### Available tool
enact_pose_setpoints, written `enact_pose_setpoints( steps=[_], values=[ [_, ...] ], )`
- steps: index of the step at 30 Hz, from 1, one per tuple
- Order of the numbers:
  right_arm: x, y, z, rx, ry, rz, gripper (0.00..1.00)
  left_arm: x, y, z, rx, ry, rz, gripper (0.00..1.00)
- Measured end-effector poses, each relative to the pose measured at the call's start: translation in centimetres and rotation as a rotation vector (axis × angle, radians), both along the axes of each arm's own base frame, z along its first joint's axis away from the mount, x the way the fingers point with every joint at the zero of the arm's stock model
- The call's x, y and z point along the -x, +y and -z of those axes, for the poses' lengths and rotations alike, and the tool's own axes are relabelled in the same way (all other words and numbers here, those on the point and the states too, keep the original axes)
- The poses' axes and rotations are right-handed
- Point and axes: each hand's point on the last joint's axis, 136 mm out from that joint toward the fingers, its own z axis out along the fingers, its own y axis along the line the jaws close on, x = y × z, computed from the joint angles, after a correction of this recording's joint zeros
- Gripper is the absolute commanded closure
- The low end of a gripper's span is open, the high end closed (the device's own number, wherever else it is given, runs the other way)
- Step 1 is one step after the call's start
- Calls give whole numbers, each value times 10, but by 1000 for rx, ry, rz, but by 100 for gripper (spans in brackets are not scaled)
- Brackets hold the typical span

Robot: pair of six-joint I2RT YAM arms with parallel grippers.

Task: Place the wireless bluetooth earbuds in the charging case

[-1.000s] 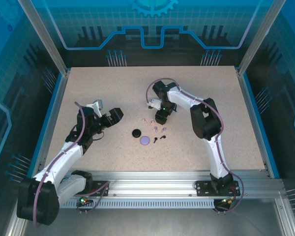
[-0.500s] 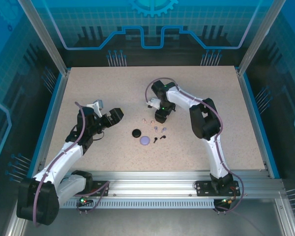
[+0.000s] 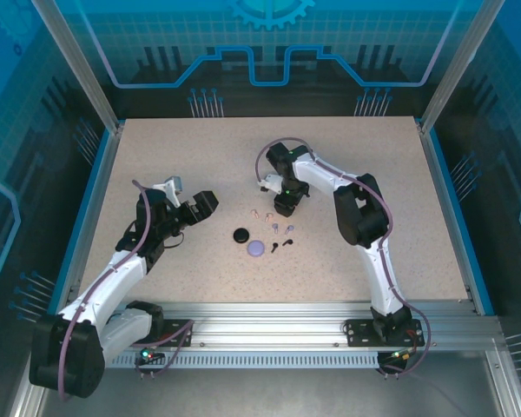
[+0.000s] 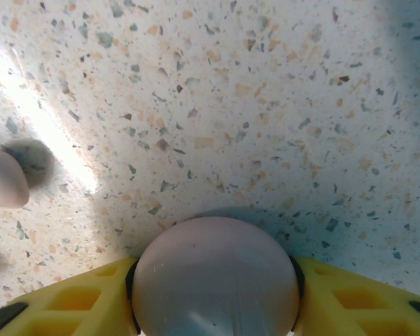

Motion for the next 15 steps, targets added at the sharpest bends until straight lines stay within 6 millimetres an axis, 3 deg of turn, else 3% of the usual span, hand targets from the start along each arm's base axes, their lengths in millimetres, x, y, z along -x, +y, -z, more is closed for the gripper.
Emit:
enact_pose_setpoints(
  steps=[8, 11, 15],
  values=[
    [15, -2, -14, -72, -47, 8, 54, 1, -9, 6, 18, 29, 45, 4],
    [24, -1, -40, -147, -109, 3, 54, -1, -20, 5, 36, 41, 91, 7],
    [38, 3, -92, -290, -240, -12, 54, -4, -44, -1, 60, 49, 182, 9]
  ],
)
